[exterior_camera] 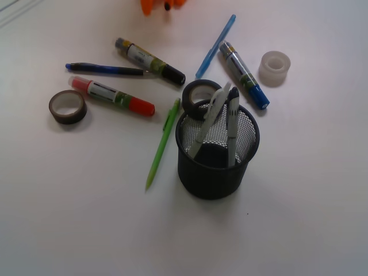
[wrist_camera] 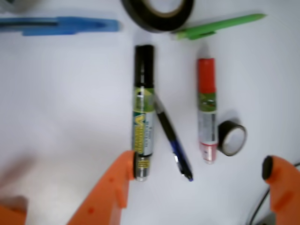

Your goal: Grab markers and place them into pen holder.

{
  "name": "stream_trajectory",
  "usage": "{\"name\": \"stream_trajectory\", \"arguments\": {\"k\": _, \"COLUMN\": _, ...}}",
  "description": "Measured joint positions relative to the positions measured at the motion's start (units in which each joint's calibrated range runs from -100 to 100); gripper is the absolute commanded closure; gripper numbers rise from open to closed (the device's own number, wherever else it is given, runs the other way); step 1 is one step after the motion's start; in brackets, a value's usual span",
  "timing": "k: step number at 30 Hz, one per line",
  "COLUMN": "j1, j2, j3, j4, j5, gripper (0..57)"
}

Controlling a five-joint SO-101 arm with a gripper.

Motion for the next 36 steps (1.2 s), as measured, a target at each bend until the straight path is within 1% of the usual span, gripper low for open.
{"name": "stream_trajectory", "arguments": {"k": 4, "j1": -0.1, "j2": 10.9, "j3": -0.2, "j4": 0.0, "j5": -1.5, "gripper": 27.5}}
{"name": "stream_trajectory", "arguments": {"k": 13, "j1": -0.8, "j2": 19.9, "j3": -0.2, "j4": -6.7, "j5": -4.3, "gripper": 27.7}}
{"name": "stream_trajectory", "arguments": {"k": 23, "j1": -0.6, "j2": 38.7, "j3": -4.2, "j4": -10.5, "j5": -5.6, "gripper": 27.8}}
{"name": "stream_trajectory", "arguments": {"k": 33, "j1": -1.6, "j2": 49.7, "j3": -8.9, "j4": -14.9, "j5": -5.7, "gripper": 27.8}}
{"name": "stream_trajectory", "arguments": {"k": 36, "j1": -1.6, "j2": 52.3, "j3": -8.9, "j4": -16.2, "j5": -5.7, "gripper": 28.6}}
